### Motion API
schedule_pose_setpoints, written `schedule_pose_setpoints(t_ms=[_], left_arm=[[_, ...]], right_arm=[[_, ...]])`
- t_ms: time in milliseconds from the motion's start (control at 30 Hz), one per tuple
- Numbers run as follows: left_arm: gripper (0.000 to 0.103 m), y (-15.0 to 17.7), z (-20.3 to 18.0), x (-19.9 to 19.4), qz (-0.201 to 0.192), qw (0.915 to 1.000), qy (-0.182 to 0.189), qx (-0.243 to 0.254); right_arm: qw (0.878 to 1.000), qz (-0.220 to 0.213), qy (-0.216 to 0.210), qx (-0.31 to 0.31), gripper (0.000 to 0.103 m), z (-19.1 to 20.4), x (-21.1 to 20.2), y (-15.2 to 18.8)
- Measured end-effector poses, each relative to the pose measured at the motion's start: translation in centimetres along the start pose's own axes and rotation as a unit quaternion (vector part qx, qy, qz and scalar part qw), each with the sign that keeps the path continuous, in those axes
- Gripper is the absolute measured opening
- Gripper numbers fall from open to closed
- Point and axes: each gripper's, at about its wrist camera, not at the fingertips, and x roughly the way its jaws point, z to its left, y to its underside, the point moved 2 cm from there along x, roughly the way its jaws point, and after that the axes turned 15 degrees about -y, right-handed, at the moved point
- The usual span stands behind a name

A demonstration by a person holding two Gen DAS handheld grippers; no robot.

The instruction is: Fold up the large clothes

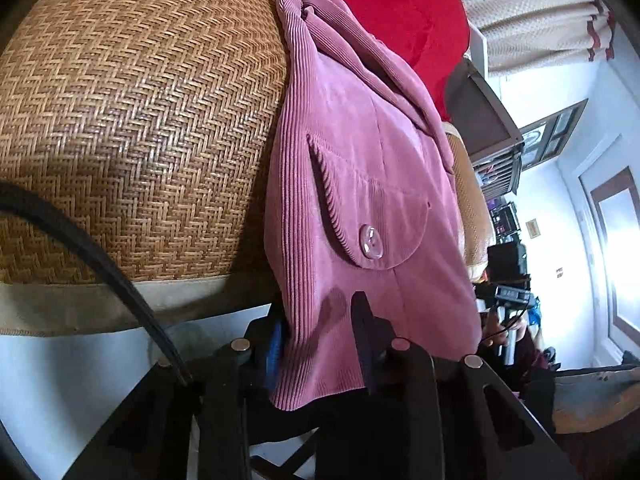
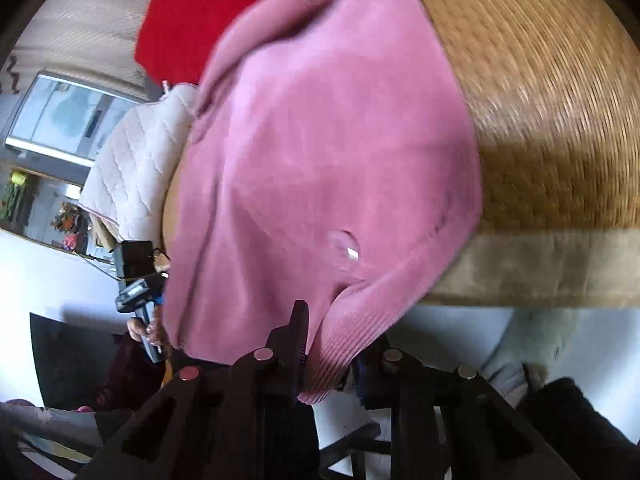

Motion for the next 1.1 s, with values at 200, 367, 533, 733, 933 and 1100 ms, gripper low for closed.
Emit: schedule_pose_setpoints(t_ms=[200,367,533,733,933,1100], left_arm=[[0.053,-0.4,0.5,1.7,0.014,0.9991,0.009,-0.038],[0.005,-1.1,-1.3,1.3,-0.005,0.9998,0.017,-0.008],[0.006,-3.6,-3.7,-2.0,-0.055,0.9978,0.036,0.0],[0.006,-11.0,-6.2,-7.6,-0.131,0.9895,0.06,-0.01],[0.007,-22.6,-7.9,-8.3,-0.164,0.9856,0.041,-0.009],[0.01,-32.8,-6.0,-0.8,-0.14,0.9879,-0.029,-0.06]], right_arm=[[0.998,-0.001,0.021,0.058,0.025,-2.3,1.0,-0.4],[0.999,-0.03,0.023,0.011,0.011,1.2,-0.8,-1.0],[0.996,-0.086,-0.009,-0.024,0.009,5.4,-3.3,-3.3],[0.984,-0.16,-0.057,-0.055,0.009,8.9,-6.5,-9.1],[0.956,-0.282,-0.065,-0.046,0.009,8.9,-10.8,-19.3],[0.943,-0.323,-0.079,0.029,0.009,2.7,-10.4,-27.7]])
